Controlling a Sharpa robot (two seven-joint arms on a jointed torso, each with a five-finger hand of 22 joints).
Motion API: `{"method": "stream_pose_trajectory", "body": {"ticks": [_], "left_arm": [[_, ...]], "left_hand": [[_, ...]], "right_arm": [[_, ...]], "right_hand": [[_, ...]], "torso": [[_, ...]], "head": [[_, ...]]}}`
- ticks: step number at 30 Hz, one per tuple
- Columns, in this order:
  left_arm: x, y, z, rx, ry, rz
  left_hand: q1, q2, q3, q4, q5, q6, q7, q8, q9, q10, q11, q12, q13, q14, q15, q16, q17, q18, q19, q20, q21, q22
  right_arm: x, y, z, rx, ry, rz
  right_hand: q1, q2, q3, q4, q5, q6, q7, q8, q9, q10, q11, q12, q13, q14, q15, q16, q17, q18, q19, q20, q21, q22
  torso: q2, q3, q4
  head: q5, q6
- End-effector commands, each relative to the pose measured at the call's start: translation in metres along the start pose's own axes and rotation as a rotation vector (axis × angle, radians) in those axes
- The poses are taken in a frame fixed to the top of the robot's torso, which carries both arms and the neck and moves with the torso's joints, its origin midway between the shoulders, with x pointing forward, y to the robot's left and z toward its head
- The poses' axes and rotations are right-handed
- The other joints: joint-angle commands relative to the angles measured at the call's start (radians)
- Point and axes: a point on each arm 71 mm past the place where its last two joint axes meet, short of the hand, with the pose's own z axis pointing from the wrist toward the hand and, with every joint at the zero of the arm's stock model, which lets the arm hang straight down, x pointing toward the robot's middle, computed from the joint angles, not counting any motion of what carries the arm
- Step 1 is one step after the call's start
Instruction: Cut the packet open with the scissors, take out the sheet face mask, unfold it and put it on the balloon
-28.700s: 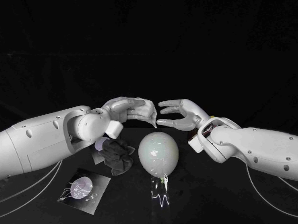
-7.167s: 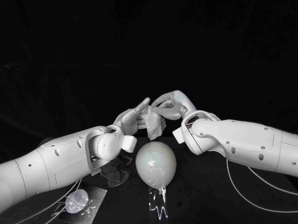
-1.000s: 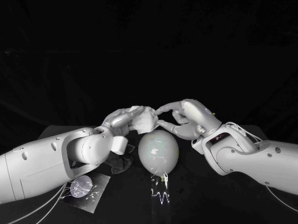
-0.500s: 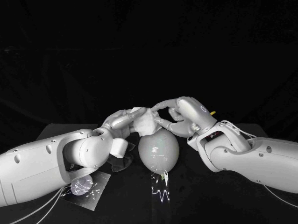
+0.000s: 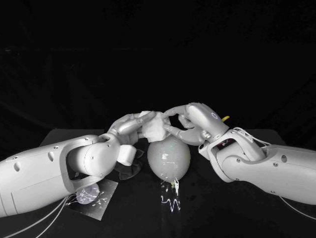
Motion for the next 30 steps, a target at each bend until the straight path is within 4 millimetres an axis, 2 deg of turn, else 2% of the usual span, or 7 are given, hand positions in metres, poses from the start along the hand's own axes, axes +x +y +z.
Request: {"method": "stream_pose_trajectory", "body": {"ticks": [1, 15, 21, 26, 30], "left_arm": [[0.0024, -0.0014, -0.0003, 0.019, 0.002, -0.005], [0.0064, -0.0011, -0.0014, 0.021, 0.016, -0.009], [0.0067, -0.0011, -0.0018, 0.022, 0.016, -0.009], [0.0066, -0.0012, -0.002, 0.022, 0.015, -0.008], [0.0065, -0.0013, -0.0021, 0.023, 0.014, -0.008]], "left_hand": [[-0.005, 0.001, 0.007, -0.002, 0.003, -0.004, 0.006, 0.005, 0.002, -0.007, 0.002, -0.003, -0.001, 0.004, 0.002, -0.004, -0.002, 0.008, 0.008, -0.003, -0.003, -0.002], [-0.018, 0.006, 0.028, -0.016, 0.003, -0.015, 0.009, 0.004, 0.012, -0.015, 0.003, -0.004, -0.002, 0.045, -0.006, 0.009, 0.001, 0.009, 0.045, -0.014, 0.008, -0.001], [-0.027, 0.008, 0.035, -0.021, 0.003, -0.02, 0.009, 0.007, 0.018, -0.02, 0.002, -0.003, -0.001, 0.07, -0.011, 0.018, 0.003, 0.008, 0.068, -0.021, 0.014, 0.0], [-0.028, 0.008, 0.035, -0.022, 0.003, -0.021, 0.009, 0.007, 0.019, -0.02, 0.001, -0.003, -0.001, 0.071, -0.012, 0.018, 0.003, 0.008, 0.069, -0.021, 0.014, 0.0], [-0.029, 0.008, 0.036, -0.022, 0.003, -0.021, 0.009, 0.007, 0.02, -0.02, 0.001, -0.003, -0.001, 0.073, -0.012, 0.019, 0.003, 0.008, 0.071, -0.022, 0.015, -0.001]], "right_arm": [[0.0021, 0.0005, -0.0005, 0.001, 0.025, -0.01], [0.0061, 0.0, 0.0014, 0.006, 0.043, -0.011], [0.0068, 0.001, 0.002, 0.002, 0.04, -0.009], [0.0069, 0.002, 0.0021, -0.002, 0.034, -0.007], [0.0069, 0.0025, 0.0022, -0.006, 0.031, -0.007]], "right_hand": [[-0.009, 0.0, -0.001, 0.01, -0.006, 0.008, -0.001, 0.003, 0.002, 0.104, 0.005, 0.007, 0.26, 0.106, 0.002, 0.004, 0.263, -0.013, 0.006, -0.002, 0.005, 0.003], [-0.009, 0.004, 0.0, 0.014, -0.011, 0.023, -0.008, 0.009, 0.004, 0.104, 0.0, 0.008, 0.262, 0.106, -0.001, 0.004, 0.263, -0.013, 0.007, -0.003, 0.01, 0.009], [-0.001, 0.012, 0.007, 0.013, -0.029, 0.029, -0.011, 0.01, 0.005, 0.104, -0.004, 0.008, 0.262, 0.106, -0.004, 0.004, 0.263, -0.014, 0.009, -0.006, 0.015, 0.016], [0.015, 0.028, 0.022, 0.008, -0.052, 0.047, -0.019, 0.019, 0.009, 0.104, -0.01, 0.008, 0.262, 0.106, -0.009, 0.004, 0.263, -0.016, 0.014, -0.01, 0.024, 0.028], [0.036, 0.048, 0.041, -0.003, -0.055, 0.079, -0.034, 0.039, 0.021, 0.104, -0.022, 0.008, 0.262, 0.106, -0.018, 0.004, 0.263, -0.017, 0.02, -0.014, 0.032, 0.037]], "torso": [[0.0, 0.0006, -0.0006], [0.001, 0.0004, 0.0003], [0.001, 0.0003, 0.0009], [0.001, 0.0005, 0.0006], [0.001, 0.0004, 0.0005]], "head": [[-0.001, -0.001], [-0.005, -0.004], [-0.005, -0.005], [-0.005, -0.006], [-0.004, -0.006]]}}
